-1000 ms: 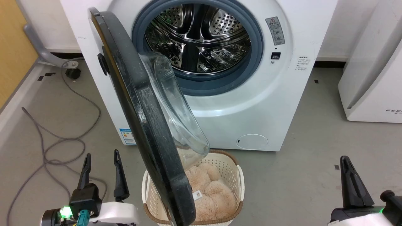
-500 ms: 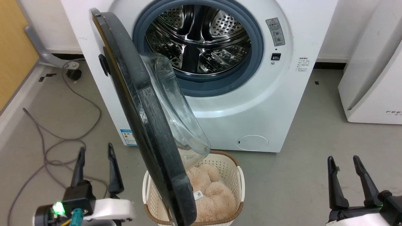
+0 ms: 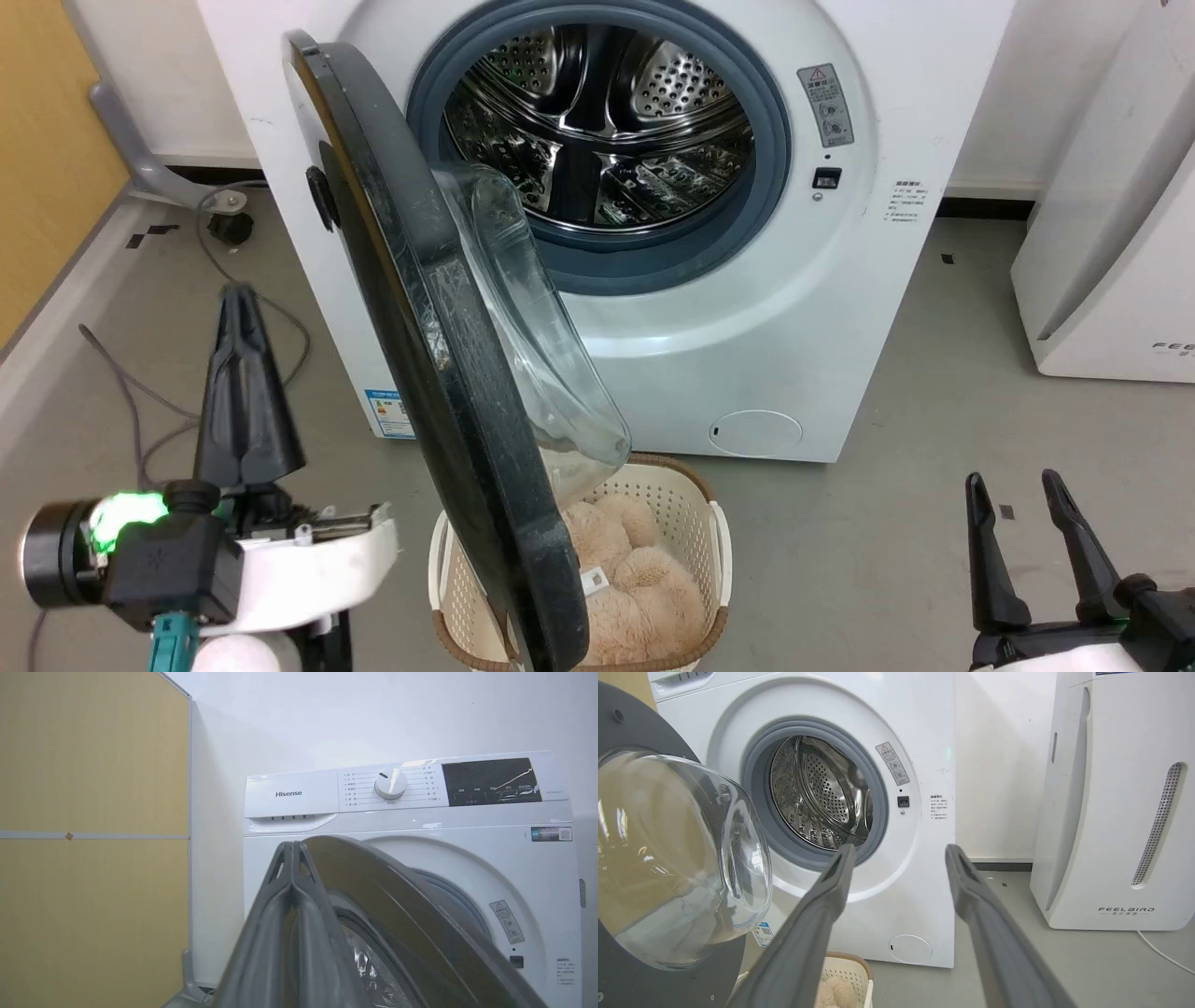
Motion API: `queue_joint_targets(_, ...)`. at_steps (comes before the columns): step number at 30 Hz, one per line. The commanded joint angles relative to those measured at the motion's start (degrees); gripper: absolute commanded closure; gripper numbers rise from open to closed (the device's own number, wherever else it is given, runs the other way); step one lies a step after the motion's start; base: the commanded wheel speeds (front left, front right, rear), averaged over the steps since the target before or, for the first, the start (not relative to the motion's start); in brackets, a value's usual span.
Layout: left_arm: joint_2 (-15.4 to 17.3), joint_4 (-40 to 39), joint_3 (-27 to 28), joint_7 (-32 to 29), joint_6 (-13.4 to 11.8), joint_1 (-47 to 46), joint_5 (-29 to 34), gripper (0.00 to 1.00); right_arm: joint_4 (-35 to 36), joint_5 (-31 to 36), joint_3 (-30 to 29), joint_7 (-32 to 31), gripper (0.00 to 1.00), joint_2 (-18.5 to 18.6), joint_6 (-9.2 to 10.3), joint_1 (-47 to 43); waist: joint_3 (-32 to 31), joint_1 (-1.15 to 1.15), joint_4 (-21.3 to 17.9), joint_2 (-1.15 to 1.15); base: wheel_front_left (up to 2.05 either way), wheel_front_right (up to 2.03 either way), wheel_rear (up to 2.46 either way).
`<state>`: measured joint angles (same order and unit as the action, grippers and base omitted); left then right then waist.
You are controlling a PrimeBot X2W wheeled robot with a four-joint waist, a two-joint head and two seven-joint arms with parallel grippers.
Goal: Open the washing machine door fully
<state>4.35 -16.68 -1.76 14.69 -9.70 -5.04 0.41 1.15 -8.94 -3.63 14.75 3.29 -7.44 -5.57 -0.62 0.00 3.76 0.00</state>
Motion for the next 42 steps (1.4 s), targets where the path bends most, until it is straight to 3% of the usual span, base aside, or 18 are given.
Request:
queue_joint_targets(1,0.2,-2.1,-1.3,0.3,0.6,-1.1,0.4,1.0,0.1,0.3,0.1,0.2,0.0,-0.4,-0.05,-0.9,-0.1,0.0,0.0,0.0,0.0,0.0,0.0)
queue_joint_targets(13,-0.2,-9.1,-12.5,0.3,3.7,-2.7,1.1,1.0,0.1,0.3,0.9,0.2,0.0,-0.4,-0.05,-1.2,-0.6,0.0,0.1,0.0,0.0,0.0,0.0)
queue_joint_targets(27,-0.4,-6.9,-26.5,0.3,8.2,0.5,0.6,1.0,0.1,0.5,1.1,0.2,0.0,-0.4,-0.05,-1.1,-0.4,0.0,0.8,0.0,0.0,0.0,0.0)
queue_joint_targets(42,0.4,-0.1,-33.0,0.3,8.4,5.6,0.1,1.0,-0.3,0.6,1.1,0.2,0.0,-0.4,-0.05,-0.7,0.1,0.0,1.0,0.0,0.0,0.0,0.0)
